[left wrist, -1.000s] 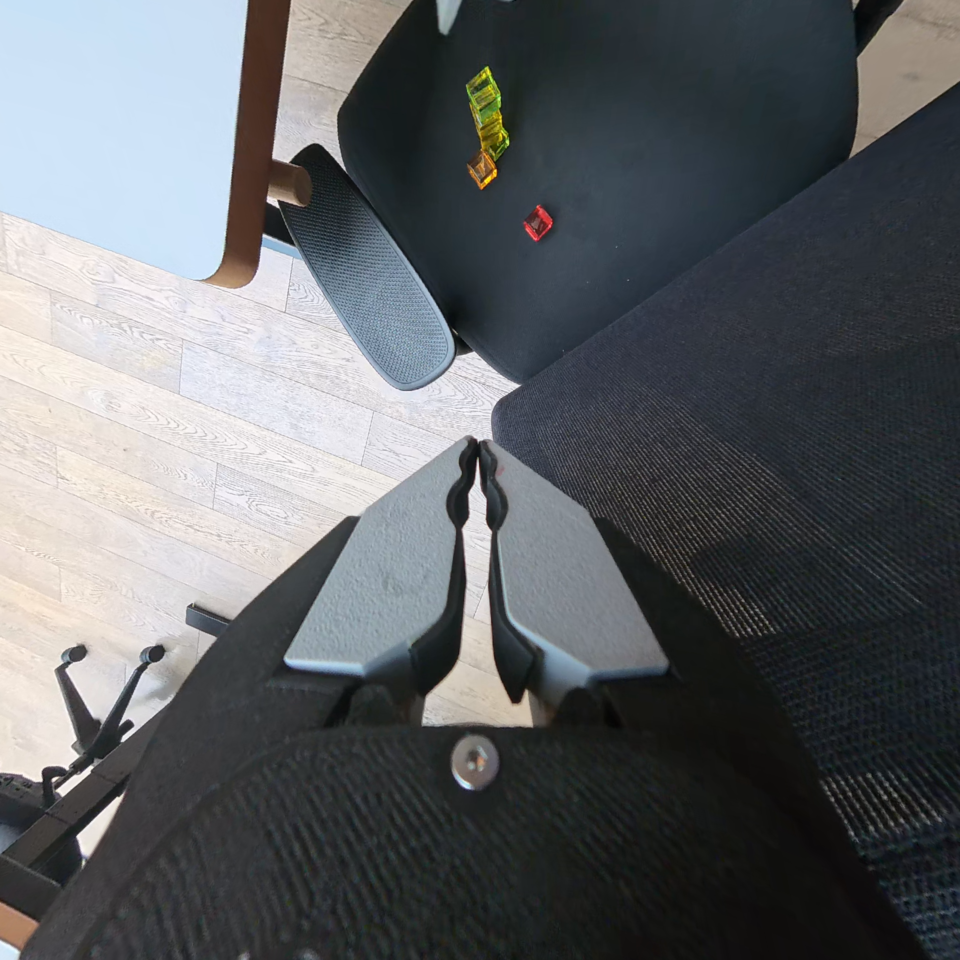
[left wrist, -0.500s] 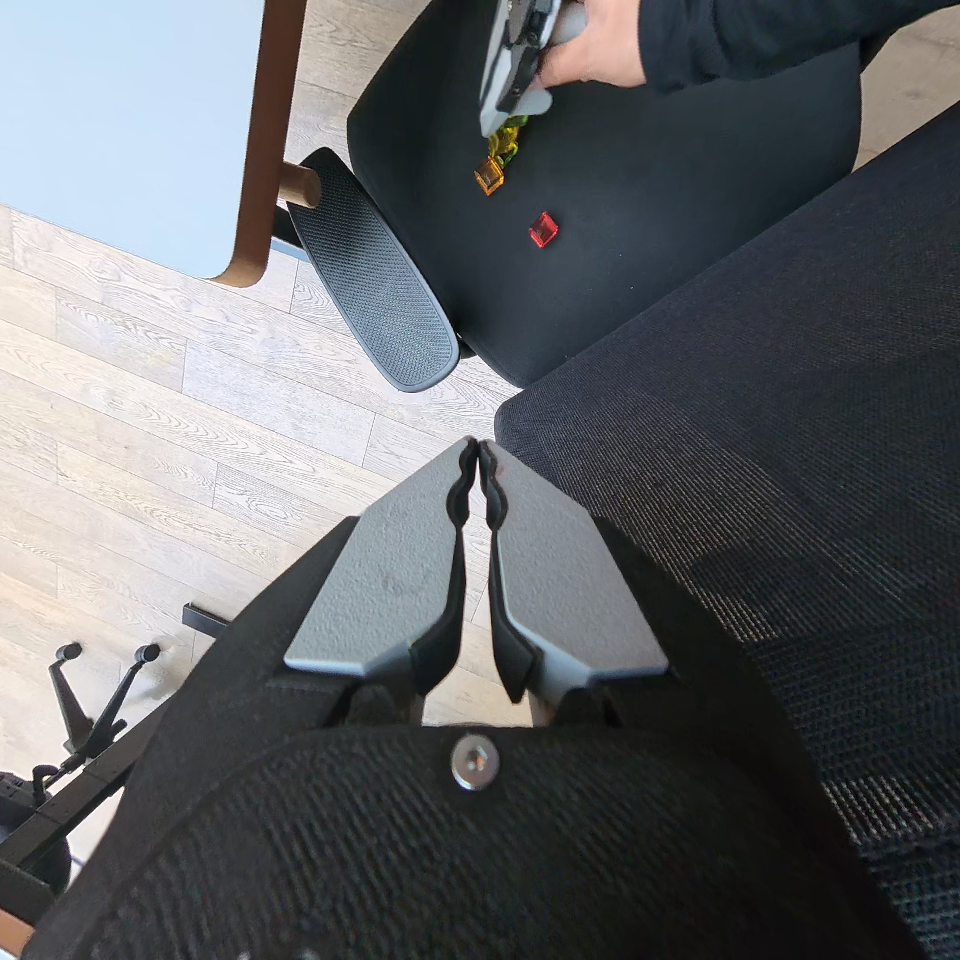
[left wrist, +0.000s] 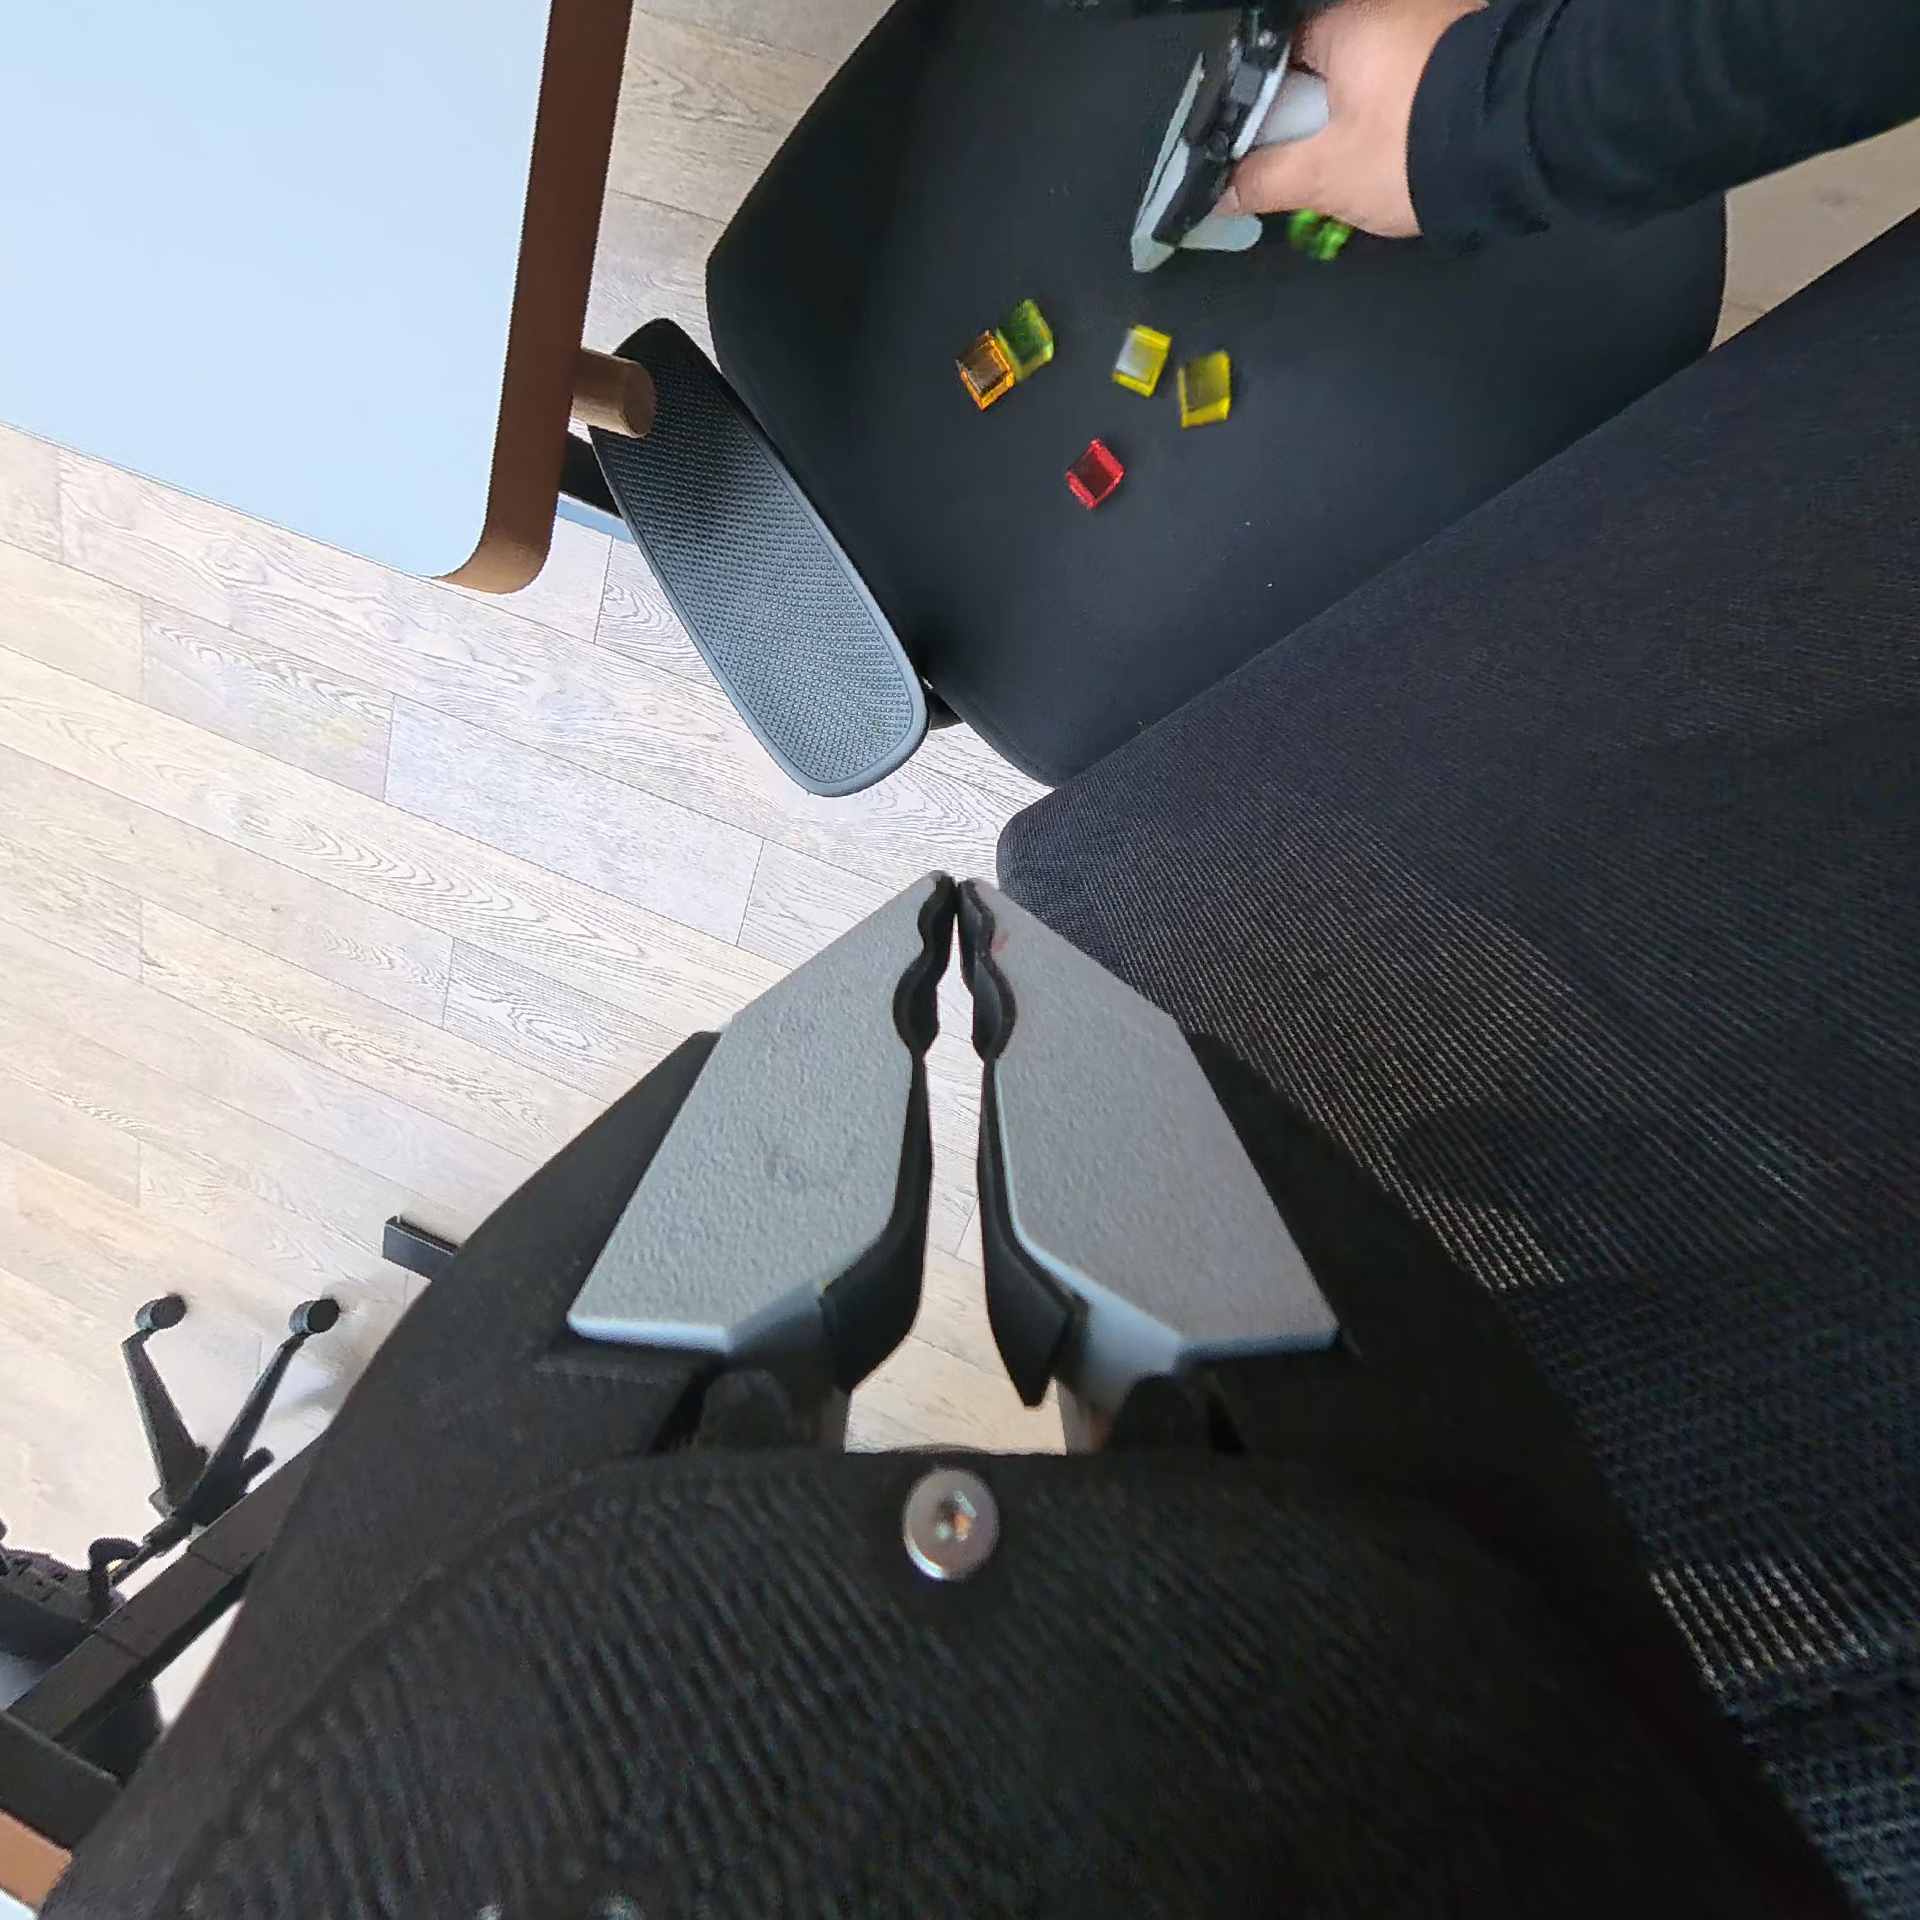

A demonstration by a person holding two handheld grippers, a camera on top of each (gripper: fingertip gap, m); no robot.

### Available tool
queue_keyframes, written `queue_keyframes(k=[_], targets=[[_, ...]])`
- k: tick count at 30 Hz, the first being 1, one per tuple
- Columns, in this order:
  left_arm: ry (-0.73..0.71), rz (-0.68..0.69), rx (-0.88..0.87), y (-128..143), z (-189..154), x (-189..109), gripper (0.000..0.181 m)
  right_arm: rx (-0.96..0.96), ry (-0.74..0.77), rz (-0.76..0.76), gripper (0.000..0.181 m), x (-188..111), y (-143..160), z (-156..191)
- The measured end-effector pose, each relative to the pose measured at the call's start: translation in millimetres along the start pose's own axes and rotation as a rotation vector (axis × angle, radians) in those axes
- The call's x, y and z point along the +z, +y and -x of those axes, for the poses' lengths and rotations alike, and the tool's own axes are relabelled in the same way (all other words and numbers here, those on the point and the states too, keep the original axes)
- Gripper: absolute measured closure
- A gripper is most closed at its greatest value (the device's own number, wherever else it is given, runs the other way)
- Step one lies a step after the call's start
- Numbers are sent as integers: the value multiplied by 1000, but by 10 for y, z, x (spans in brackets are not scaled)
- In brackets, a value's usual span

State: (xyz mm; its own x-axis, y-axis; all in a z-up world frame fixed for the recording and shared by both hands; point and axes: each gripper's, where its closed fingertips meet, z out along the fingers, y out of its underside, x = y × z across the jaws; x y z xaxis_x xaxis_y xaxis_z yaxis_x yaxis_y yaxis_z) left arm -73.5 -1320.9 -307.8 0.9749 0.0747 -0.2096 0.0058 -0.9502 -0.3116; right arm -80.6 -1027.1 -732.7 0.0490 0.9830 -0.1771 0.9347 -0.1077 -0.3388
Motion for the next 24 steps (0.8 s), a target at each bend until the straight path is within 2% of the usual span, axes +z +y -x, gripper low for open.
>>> queue_keyframes(k=[4,7,12,14,17,21,24], targets=[[-10,-1,10,-2,9,-3,181,49,20,-3,181,-127,55,-50],[-8,7,11,18,5,4,181,47,59,-36,181,-435,29,-206],[-12,-9,24,-13,11,-7,181,40,88,-121,181,-1222,-166,-485],[-21,-22,29,-40,22,-20,181,24,87,-144,175,-1552,-228,-507],[-11,-22,41,-62,5,-13,181,-53,183,-167,167,-2057,-276,-552],[10,26,73,-19,-43,32,181,-174,384,-178,140,-2741,-282,-545],[42,62,110,24,-118,63,181,-246,462,-196,121,-3297,-282,-369]])
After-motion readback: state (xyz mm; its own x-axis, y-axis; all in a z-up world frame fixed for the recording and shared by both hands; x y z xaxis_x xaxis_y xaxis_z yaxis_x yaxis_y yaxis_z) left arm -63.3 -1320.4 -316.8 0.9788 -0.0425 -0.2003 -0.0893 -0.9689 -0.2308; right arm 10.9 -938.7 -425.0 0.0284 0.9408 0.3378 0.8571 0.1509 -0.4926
